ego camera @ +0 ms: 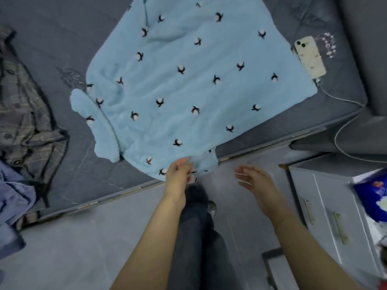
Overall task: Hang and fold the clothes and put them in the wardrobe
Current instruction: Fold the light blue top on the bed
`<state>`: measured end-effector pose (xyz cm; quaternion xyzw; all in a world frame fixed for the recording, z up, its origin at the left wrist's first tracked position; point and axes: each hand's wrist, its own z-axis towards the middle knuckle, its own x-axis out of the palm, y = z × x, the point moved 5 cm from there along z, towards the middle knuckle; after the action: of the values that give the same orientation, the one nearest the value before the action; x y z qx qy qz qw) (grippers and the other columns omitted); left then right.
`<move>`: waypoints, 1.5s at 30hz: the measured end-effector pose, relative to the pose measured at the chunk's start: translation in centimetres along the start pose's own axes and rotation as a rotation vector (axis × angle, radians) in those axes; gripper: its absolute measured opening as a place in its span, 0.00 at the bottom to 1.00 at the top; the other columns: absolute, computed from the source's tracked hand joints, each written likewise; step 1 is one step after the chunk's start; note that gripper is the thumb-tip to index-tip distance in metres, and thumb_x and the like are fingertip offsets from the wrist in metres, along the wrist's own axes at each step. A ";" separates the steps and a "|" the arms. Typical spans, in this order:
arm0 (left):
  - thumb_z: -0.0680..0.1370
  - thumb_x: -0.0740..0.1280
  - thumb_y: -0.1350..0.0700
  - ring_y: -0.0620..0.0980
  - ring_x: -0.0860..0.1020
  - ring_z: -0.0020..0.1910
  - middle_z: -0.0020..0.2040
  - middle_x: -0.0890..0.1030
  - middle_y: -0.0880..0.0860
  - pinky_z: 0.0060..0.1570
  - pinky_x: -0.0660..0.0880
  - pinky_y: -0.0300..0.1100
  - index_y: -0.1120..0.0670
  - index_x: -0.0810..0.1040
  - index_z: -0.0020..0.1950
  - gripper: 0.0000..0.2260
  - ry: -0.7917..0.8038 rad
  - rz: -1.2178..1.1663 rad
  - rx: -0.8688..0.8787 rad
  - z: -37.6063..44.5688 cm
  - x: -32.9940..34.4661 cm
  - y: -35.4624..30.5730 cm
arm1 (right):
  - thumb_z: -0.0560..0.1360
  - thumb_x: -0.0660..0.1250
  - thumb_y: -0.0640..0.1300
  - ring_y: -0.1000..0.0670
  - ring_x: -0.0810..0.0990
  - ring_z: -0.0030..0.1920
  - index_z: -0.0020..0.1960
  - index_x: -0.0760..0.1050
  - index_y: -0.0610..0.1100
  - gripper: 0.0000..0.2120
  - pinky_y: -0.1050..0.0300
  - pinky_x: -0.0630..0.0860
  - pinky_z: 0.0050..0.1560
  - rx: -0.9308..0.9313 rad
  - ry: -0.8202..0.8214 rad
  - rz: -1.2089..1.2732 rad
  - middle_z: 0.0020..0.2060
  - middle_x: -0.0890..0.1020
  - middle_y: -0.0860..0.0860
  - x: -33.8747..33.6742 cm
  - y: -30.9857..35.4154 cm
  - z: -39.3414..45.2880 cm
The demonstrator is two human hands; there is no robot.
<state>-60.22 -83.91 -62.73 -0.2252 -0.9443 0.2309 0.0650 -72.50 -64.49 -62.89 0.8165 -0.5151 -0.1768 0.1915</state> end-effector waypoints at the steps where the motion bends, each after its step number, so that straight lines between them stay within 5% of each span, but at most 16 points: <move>1: 0.79 0.66 0.61 0.44 0.78 0.40 0.45 0.79 0.51 0.35 0.76 0.34 0.54 0.76 0.51 0.04 -0.034 -0.047 -0.020 0.3 -0.3 0.3 | 0.82 0.60 0.39 0.47 0.81 0.52 0.51 0.78 0.44 0.08 0.55 0.77 0.53 0.005 0.001 -0.039 0.49 0.83 0.46 -0.1 0.7 0.9; 5: 0.78 0.68 0.59 0.48 0.75 0.50 0.55 0.76 0.54 0.51 0.75 0.41 0.57 0.72 0.60 0.12 -0.286 -0.185 -0.056 1.9 -0.6 0.6 | 0.80 0.64 0.46 0.48 0.80 0.55 0.53 0.78 0.44 0.07 0.57 0.76 0.51 -0.003 -0.006 -0.199 0.53 0.82 0.47 0.0 3.5 4.3; 9: 0.71 0.77 0.50 0.56 0.74 0.58 0.62 0.72 0.56 0.59 0.72 0.46 0.55 0.69 0.66 0.28 -0.701 -0.254 -0.161 2.9 -1.8 1.2 | 0.81 0.62 0.46 0.48 0.77 0.57 0.65 0.71 0.42 0.15 0.55 0.75 0.53 0.053 -0.045 -0.004 0.59 0.77 0.47 0.7 6.2 7.9; 11: 0.67 0.78 0.44 0.58 0.69 0.67 0.72 0.64 0.58 0.61 0.69 0.51 0.53 0.57 0.76 0.46 -0.742 -0.266 -0.308 3.6 -2.0 2.3 | 0.82 0.62 0.46 0.46 0.74 0.62 0.70 0.68 0.41 0.19 0.52 0.74 0.59 0.096 -0.047 0.153 0.61 0.74 0.47 0.7 7.4 9.6; 13: 0.65 0.79 0.42 0.56 0.67 0.68 0.73 0.62 0.56 0.65 0.67 0.52 0.51 0.51 0.78 0.51 -0.713 -0.342 -0.303 4.7 -2.0 3.5 | 0.81 0.63 0.47 0.47 0.72 0.65 0.72 0.66 0.41 0.22 0.51 0.70 0.67 0.132 0.027 0.254 0.62 0.72 0.47 1.0 8.4 11.4; 17: 0.69 0.78 0.49 0.47 0.74 0.55 0.63 0.72 0.48 0.57 0.69 0.39 0.53 0.65 0.73 0.37 -0.694 -0.428 -0.114 5.6 -1.7 5.3 | 0.79 0.66 0.49 0.48 0.74 0.59 0.64 0.70 0.41 0.17 0.53 0.68 0.69 0.241 0.064 0.287 0.56 0.76 0.46 1.1 10.3 14.1; 22: 0.74 0.75 0.55 0.41 0.79 0.48 0.57 0.81 0.50 0.47 0.75 0.35 0.53 0.78 0.58 0.15 -0.647 -0.543 -0.007 4.0 -0.8 6.2 | 0.75 0.71 0.49 0.54 0.77 0.40 0.53 0.77 0.49 0.09 0.64 0.77 0.39 0.103 -0.023 0.295 0.46 0.80 0.51 0.0 11.4 14.8; 25: 0.74 0.74 0.56 0.43 0.82 0.47 0.54 0.83 0.49 0.50 0.77 0.37 0.51 0.79 0.54 0.10 -0.611 -0.551 0.079 2.6 -0.6 6.1 | 0.77 0.68 0.50 0.50 0.82 0.54 0.64 0.75 0.49 0.16 0.53 0.80 0.54 -0.006 0.158 0.267 0.57 0.83 0.50 -0.7 13.6 14.7; 28: 0.76 0.72 0.55 0.45 0.83 0.52 0.55 0.84 0.47 0.53 0.78 0.42 0.52 0.79 0.59 0.12 -0.536 -0.508 0.230 1.1 -1.2 5.1 | 0.79 0.66 0.49 0.48 0.79 0.61 0.68 0.73 0.47 0.19 0.49 0.80 0.56 0.018 0.178 0.365 0.63 0.80 0.48 -3.1 15.5 15.6; 33: 0.75 0.74 0.54 0.47 0.82 0.56 0.59 0.82 0.49 0.51 0.80 0.42 0.53 0.76 0.65 0.19 -0.550 -0.242 0.454 0.1 -3.8 3.6 | 0.78 0.65 0.56 0.46 0.82 0.58 0.66 0.74 0.45 0.21 0.48 0.80 0.55 0.098 0.229 0.305 0.60 0.82 0.46 -4.4 16.5 17.1; 37: 0.69 0.78 0.51 0.47 0.82 0.52 0.55 0.83 0.48 0.50 0.81 0.47 0.53 0.76 0.62 0.24 -0.684 -0.211 0.235 1.8 -5.4 6.3 | 0.79 0.65 0.51 0.48 0.79 0.61 0.70 0.70 0.45 0.22 0.53 0.80 0.49 0.025 0.007 0.245 0.65 0.78 0.46 -7.7 14.5 18.1; 41: 0.73 0.73 0.44 0.54 0.81 0.56 0.58 0.83 0.51 0.53 0.77 0.49 0.53 0.78 0.64 0.23 -0.460 -0.357 -0.110 3.8 -4.3 11.2 | 0.79 0.66 0.47 0.47 0.80 0.60 0.68 0.73 0.44 0.19 0.50 0.78 0.58 0.043 0.054 0.329 0.63 0.80 0.46 -9.2 13.8 18.5; 45: 0.76 0.64 0.39 0.50 0.79 0.61 0.63 0.81 0.49 0.60 0.76 0.51 0.49 0.74 0.68 0.24 -0.256 -0.408 0.063 4.8 -4.2 9.5 | 0.78 0.67 0.51 0.46 0.79 0.63 0.69 0.73 0.46 0.21 0.46 0.74 0.63 0.040 0.102 0.510 0.63 0.80 0.47 -10.0 16.0 19.1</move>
<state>-53.82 -80.29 -71.50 0.0036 -0.9632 0.2689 -0.0028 -98.26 -64.21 -70.50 0.6718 -0.6974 -0.0711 0.2394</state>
